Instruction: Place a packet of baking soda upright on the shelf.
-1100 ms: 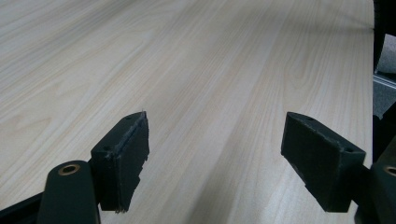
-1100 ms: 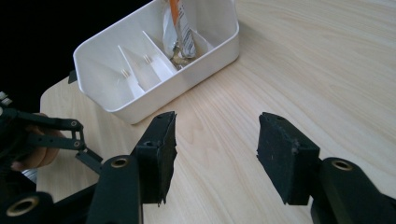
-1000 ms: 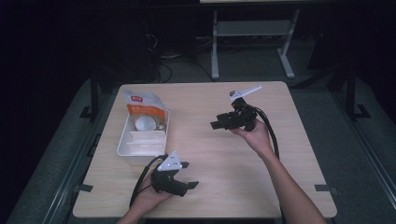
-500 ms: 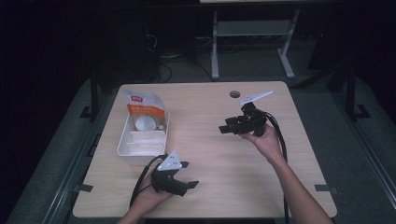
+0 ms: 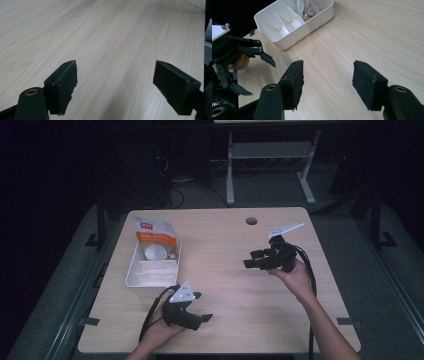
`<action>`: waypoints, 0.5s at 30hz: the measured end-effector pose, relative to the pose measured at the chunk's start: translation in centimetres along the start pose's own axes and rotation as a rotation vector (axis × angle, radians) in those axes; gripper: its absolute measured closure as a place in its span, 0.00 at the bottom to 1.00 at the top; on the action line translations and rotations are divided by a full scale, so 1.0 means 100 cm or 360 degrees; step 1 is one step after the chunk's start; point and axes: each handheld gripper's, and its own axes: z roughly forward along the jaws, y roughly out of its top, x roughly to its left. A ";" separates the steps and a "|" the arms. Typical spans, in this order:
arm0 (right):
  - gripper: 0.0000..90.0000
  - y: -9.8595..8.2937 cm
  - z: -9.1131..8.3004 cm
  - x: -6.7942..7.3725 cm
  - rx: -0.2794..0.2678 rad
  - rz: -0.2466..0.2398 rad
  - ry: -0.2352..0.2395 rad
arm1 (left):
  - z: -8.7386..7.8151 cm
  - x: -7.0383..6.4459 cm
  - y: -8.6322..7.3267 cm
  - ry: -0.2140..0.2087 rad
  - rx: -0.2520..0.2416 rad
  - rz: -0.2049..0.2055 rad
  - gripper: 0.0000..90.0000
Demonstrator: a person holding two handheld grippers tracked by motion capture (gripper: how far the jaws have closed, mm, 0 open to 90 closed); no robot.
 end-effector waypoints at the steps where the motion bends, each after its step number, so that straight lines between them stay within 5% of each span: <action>1: 0.45 -0.002 -0.001 0.000 0.0000 0.0006 -0.0003 | 0.000 0.000 0.000 0.0001 0.0000 0.0000 0.21; 15: 0.44 -0.018 -0.031 -0.003 -0.0061 0.0036 -0.0020 | 0.000 0.001 0.000 0.0020 -0.0008 -0.0008 0.19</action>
